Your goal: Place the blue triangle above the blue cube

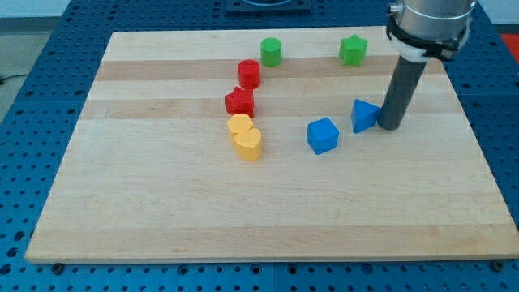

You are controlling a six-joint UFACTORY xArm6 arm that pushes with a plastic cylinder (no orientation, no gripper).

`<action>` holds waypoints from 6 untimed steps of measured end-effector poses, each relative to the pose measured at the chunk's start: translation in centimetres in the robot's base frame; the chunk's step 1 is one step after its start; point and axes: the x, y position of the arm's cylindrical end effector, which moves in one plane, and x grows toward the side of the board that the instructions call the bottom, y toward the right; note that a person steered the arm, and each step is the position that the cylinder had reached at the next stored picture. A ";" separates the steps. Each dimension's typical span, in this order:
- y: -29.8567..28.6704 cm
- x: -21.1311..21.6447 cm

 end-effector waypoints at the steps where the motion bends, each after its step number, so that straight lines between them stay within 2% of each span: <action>1: -2.8 -1.2; 2: -6.2 -1.2; 3: -6.7 -1.2; 5: -6.0 -1.2; 6: -3.7 -1.4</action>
